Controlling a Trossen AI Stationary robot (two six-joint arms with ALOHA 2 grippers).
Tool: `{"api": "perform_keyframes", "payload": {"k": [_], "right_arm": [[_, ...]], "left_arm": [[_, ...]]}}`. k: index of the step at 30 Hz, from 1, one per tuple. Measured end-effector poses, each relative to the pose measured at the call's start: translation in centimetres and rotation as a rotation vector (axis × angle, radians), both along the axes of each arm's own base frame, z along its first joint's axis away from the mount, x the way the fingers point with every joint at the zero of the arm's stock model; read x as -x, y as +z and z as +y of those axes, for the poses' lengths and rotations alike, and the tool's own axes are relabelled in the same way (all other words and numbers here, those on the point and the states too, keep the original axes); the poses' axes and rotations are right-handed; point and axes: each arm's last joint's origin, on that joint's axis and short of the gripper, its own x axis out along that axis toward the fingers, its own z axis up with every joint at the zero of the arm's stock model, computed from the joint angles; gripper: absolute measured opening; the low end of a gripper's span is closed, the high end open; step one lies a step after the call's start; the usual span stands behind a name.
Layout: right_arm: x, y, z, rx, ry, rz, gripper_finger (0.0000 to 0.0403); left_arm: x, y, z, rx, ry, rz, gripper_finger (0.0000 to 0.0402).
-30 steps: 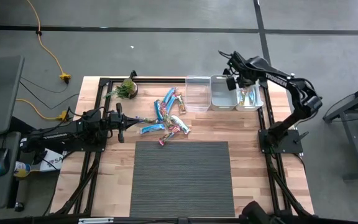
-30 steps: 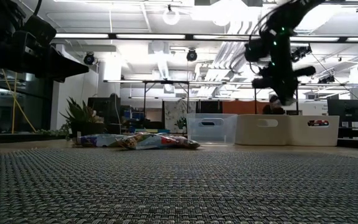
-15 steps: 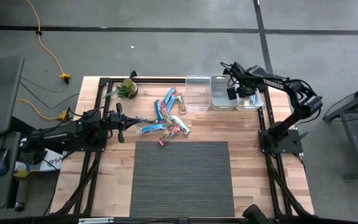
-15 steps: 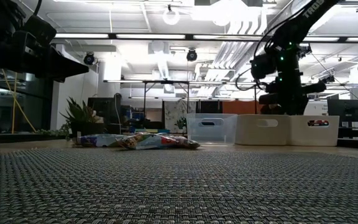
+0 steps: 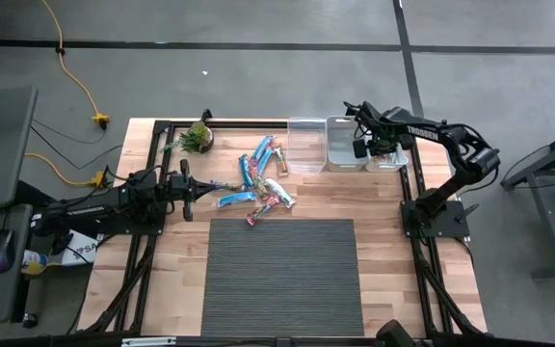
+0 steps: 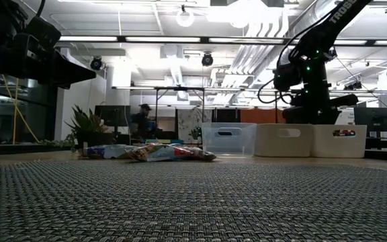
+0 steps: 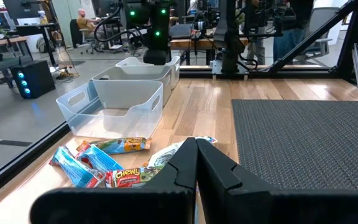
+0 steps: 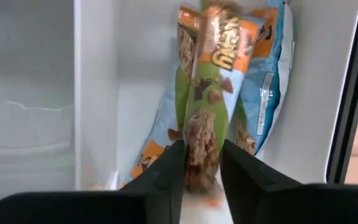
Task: Pick and place Granola Bars by type
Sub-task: Put the yellow granola bar into the white bin
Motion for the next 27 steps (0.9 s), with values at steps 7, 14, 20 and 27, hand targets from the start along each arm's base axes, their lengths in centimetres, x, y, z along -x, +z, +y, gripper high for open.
{"api": "perform_keyframes", "payload": {"k": [7, 14, 20, 27], "right_arm": [[0.0, 0.0, 0.0, 0.002, 0.001, -0.005, 0.0122], [0.0, 0.0, 0.0, 0.001, 0.002, -0.006, 0.013], [0.2, 0.9, 0.2, 0.033, 0.01, -0.019, 0.0131], [1.1, 3.5, 0.7, 0.131, -0.002, -0.091, 0.0131]], "left_arm": [[0.0, 0.0, 0.0, 0.0, 0.0, 0.0, 0.0001], [0.0, 0.0, 0.0, 0.0, 0.0, -0.001, 0.0001], [0.0, 0.0, 0.0, 0.0, 0.0, 0.0, 0.0001], [0.0, 0.0, 0.0, 0.0, 0.0, 0.0, 0.0001]]}}
